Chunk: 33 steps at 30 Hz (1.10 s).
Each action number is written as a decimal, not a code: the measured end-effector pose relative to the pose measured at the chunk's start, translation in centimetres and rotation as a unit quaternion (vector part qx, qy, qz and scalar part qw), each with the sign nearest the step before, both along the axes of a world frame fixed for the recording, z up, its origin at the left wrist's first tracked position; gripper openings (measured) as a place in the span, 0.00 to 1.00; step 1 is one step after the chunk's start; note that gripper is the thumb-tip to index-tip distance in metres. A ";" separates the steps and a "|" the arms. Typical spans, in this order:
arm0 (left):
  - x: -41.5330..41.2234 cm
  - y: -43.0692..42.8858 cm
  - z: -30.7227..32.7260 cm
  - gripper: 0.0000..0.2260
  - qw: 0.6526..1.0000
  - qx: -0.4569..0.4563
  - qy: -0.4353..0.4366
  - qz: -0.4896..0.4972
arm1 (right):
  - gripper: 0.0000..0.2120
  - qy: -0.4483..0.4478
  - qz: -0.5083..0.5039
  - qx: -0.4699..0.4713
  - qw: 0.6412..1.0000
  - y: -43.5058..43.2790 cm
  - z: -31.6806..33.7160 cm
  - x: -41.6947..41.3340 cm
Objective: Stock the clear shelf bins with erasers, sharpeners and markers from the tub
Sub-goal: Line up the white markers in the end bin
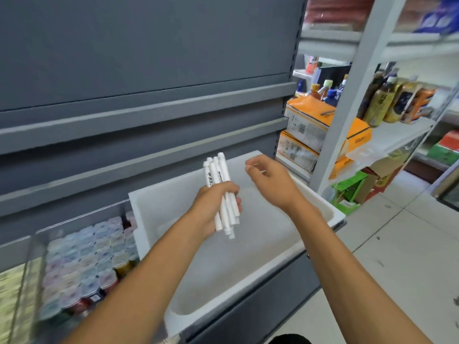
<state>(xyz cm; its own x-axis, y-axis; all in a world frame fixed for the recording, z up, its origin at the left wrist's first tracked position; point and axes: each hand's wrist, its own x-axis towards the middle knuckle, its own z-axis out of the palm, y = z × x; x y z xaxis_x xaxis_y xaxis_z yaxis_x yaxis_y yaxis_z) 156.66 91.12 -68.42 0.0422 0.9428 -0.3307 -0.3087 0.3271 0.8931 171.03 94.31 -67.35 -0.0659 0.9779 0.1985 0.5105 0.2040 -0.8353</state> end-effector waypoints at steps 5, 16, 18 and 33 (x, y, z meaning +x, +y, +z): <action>-4.7 -5.1 5.1 0.06 0.993 0.097 -0.030 0.062 | 0.05 0.014 0.059 0.028 0.998 -3.4 3.8 -4.4; -18.7 -19.7 8.4 0.10 0.981 0.146 0.040 0.120 | 0.07 0.006 0.245 -0.004 0.970 -14.0 8.0 -18.1; -21.4 -22.4 7.5 0.10 0.977 0.143 0.038 0.152 | 0.06 0.002 0.274 -0.004 0.962 -16.0 8.0 -20.9; -36.4 -36.4 1.6 0.08 0.923 0.117 0.005 0.366 | 0.04 -0.007 0.437 -0.039 0.899 -27.1 1.9 -39.3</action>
<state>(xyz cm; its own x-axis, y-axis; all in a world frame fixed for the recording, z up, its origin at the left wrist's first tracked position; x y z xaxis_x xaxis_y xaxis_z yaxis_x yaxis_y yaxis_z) 120.28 54.70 -66.78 -0.6366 0.7631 -0.1115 -0.3626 -0.1686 0.9166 131.71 67.23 -65.45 -0.8174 0.5624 0.1248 0.1940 0.4728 -0.8595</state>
